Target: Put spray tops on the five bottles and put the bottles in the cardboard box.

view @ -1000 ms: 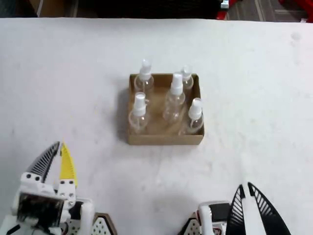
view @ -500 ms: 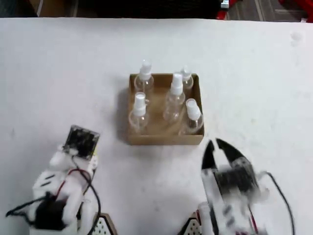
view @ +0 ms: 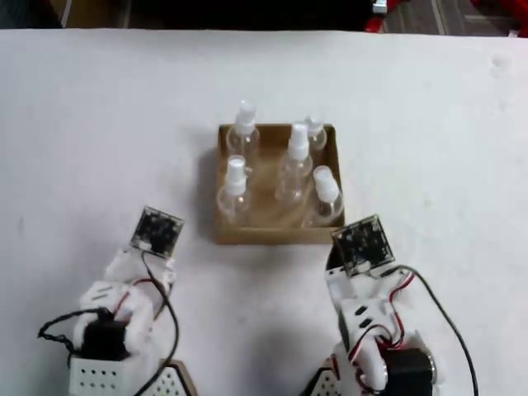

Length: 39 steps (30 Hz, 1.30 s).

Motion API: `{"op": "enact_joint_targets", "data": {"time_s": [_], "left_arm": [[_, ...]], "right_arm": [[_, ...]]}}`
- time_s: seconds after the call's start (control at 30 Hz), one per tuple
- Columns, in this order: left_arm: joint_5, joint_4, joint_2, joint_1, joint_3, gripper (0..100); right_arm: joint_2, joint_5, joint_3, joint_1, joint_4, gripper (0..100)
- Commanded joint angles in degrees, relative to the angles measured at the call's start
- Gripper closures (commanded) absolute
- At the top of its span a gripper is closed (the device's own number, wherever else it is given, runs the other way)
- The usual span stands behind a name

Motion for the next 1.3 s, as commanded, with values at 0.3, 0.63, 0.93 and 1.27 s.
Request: {"op": "enact_joint_targets", "data": {"time_s": [0.3, 0.63, 0.93, 1.27], "left_arm": [[20.4, -1.14, -0.13, -0.66, 1.93, 98], [15.12, 4.04, -0.13, -0.66, 3.16, 98], [15.03, 4.84, -0.13, -0.66, 3.16, 98], [15.03, 4.84, -0.13, -0.66, 3.16, 98]], "right_arm": [[-0.4, -12.92, 2.2, 17.27, -1.71, 98.4], [-0.4, -13.01, 20.57, 20.79, -2.33, 98.4], [-0.31, -12.57, 26.11, 20.26, -4.88, 98.3], [-0.22, -12.75, 26.11, 20.7, -4.88, 98.3]]}}
